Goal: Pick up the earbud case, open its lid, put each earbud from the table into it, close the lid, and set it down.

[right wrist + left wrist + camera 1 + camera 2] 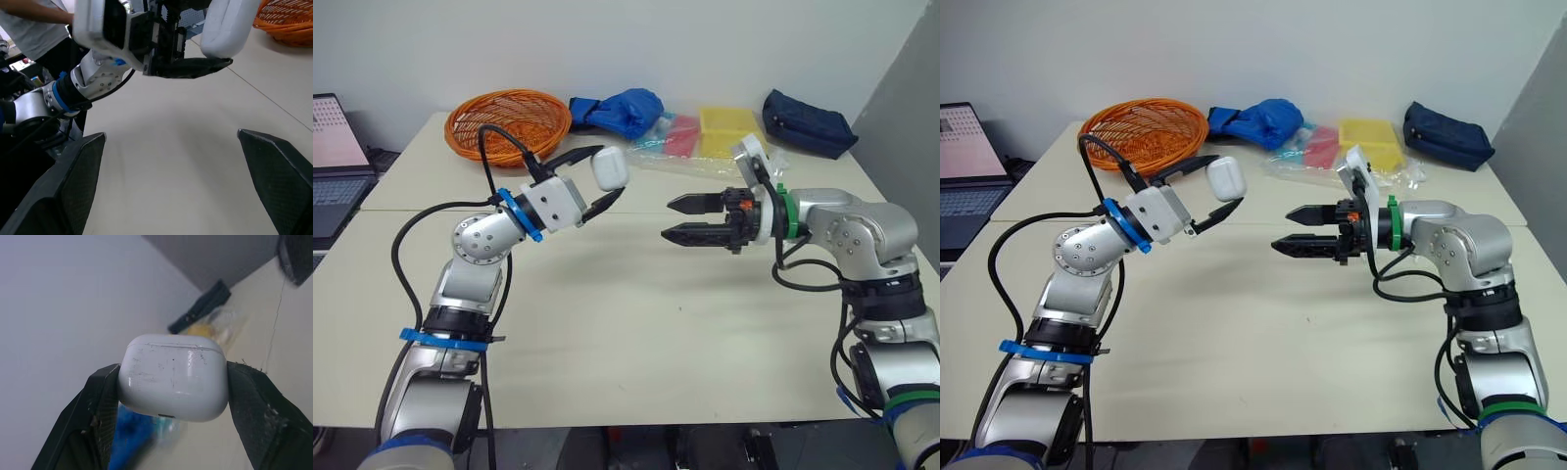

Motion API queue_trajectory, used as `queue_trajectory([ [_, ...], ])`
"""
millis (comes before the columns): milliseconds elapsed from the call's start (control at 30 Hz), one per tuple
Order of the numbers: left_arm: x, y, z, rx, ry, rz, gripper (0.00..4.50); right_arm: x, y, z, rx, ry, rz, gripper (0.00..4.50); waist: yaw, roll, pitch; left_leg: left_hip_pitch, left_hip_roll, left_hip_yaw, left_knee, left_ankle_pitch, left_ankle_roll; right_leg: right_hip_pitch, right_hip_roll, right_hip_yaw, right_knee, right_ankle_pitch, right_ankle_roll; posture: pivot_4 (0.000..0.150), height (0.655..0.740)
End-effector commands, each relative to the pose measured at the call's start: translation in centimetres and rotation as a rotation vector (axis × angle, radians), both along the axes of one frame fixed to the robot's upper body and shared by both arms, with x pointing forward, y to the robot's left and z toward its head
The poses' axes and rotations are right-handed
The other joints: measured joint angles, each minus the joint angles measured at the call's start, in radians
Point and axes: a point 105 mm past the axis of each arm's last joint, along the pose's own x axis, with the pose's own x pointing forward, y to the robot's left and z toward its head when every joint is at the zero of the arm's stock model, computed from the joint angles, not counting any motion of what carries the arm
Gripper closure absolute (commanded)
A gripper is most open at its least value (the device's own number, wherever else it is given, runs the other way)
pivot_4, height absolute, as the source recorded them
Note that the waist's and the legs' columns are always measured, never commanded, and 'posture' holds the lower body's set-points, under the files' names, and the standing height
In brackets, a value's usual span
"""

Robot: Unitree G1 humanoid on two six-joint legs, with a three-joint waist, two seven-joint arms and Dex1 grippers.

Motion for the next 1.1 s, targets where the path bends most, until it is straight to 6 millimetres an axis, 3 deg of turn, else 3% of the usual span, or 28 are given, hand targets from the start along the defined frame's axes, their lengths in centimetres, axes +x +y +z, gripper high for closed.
queue_trajectory([
  [33, -0.6, -0.8, 0.5, 0.053, -0.135, -0.060, 1.62, 0.5, 0.5, 1.1, 0.044, 0.007, -0.019, 0.00, -0.003, 0.000, 0.000, -0.001, 0.000, 0.000, 0.000, 0.000, 0.000, -0.001, 0.000, 0.000, 0.001, 0.000, 0.000, 0.150, 0.7400],
  [267, -1.3, -2.4, -0.5, 0.094, -0.186, -0.180, 1.62, 1.7, 3.5, 1.7, 0.123, 0.043, -0.099, 0.00, -0.003, 0.000, 0.000, -0.008, 0.001, -0.002, 0.000, 0.000, 0.000, -0.008, 0.001, -0.002, 0.003, 0.000, 0.000, 0.150, 0.7400],
  [600, -1.4, -2.2, -0.4, 0.066, -0.199, -0.183, 1.62, 1.7, 4.2, 1.3, 0.132, 0.102, -0.116, 0.00, -0.001, 0.000, 0.000, -0.009, 0.000, -0.002, 0.001, 0.000, 0.000, -0.008, 0.000, -0.002, 0.003, 0.001, 0.000, 0.150, 0.7400],
  [700, -1.0, -2.0, -0.4, 0.064, -0.181, -0.172, 1.62, 1.9, 4.1, 1.0, 0.122, 0.109, -0.133, 0.58, -0.002, 0.000, 0.000, -0.009, 0.000, -0.002, 0.001, 0.000, 0.000, -0.008, 0.001, -0.003, 0.003, 0.001, 0.000, 0.150, 0.7400],
  [900, -1.4, -2.3, -0.5, 0.070, -0.195, -0.192, 1.62, 2.3, 4.1, 1.0, 0.110, 0.106, -0.143, 2.77, -0.002, 0.001, 0.000, -0.009, 0.000, -0.002, 0.001, 0.000, 0.000, -0.008, 0.001, -0.003, 0.003, 0.001, 0.000, 0.150, 0.7400],
  [1000, -1.5, -2.5, -0.5, 0.066, -0.199, -0.194, 1.62, 2.2, 4.1, 1.0, 0.109, 0.104, -0.131, 3.59, -0.002, 0.000, 0.000, -0.009, 0.000, -0.002, 0.001, 0.000, 0.000, -0.008, 0.001, -0.003, 0.003, 0.001, 0.000, 0.150, 0.7400],
  [1100, -1.6, -2.5, -0.5, 0.069, -0.200, -0.197, 1.62, 2.2, 4.1, 1.1, 0.117, 0.112, -0.133, 3.62, -0.002, 0.000, 0.000, -0.009, 0.000, -0.002, 0.001, 0.000, 0.000, -0.008, 0.001, -0.003, 0.003, 0.001, 0.000, 0.150, 0.7400],
])
